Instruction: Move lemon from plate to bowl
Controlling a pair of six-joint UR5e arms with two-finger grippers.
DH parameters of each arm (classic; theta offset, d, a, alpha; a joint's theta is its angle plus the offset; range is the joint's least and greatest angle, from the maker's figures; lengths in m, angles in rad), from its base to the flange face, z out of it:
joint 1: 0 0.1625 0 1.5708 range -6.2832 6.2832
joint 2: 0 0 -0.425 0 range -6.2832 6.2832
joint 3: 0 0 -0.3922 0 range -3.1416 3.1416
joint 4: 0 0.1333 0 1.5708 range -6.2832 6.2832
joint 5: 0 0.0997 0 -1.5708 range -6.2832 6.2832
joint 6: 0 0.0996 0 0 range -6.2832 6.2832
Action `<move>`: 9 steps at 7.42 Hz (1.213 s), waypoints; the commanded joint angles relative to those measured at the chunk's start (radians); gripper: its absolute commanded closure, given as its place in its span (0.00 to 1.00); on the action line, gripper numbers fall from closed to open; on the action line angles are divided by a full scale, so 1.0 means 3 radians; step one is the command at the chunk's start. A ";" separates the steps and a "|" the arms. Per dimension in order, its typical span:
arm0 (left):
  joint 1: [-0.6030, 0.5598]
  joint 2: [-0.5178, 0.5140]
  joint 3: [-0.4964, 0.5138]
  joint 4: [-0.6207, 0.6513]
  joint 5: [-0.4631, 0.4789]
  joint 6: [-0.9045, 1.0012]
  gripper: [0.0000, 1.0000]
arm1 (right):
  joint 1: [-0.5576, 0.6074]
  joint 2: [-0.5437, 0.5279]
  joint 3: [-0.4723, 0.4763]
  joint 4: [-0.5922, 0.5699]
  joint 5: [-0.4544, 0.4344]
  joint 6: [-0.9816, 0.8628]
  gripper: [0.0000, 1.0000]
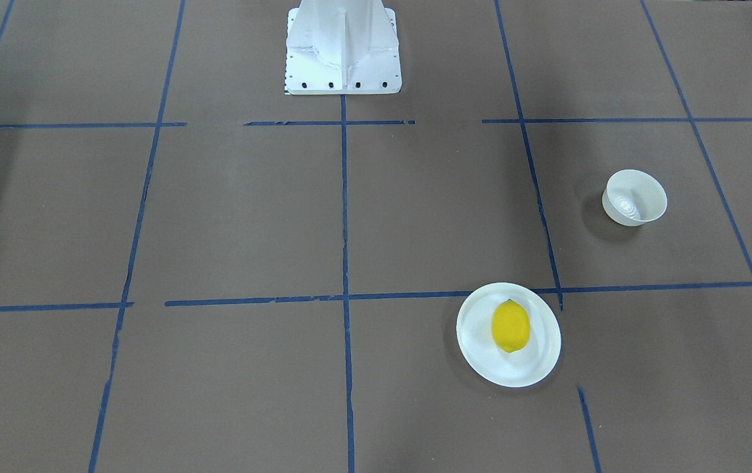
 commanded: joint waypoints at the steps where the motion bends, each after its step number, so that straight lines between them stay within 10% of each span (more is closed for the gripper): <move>1: 0.0019 0.0010 -0.0185 0.0037 0.0028 -0.0045 0.00 | 0.0000 0.0000 0.0000 0.0000 0.0000 0.0000 0.00; 4: 0.0445 -0.0010 -0.0210 -0.0325 -0.0085 -0.0371 0.00 | 0.0000 0.0000 0.0000 0.0000 0.0000 0.0000 0.00; 9: 0.2241 -0.1607 0.0257 -0.0602 0.0449 -0.1854 0.00 | 0.0000 0.0000 0.0000 0.0000 0.0000 0.0000 0.00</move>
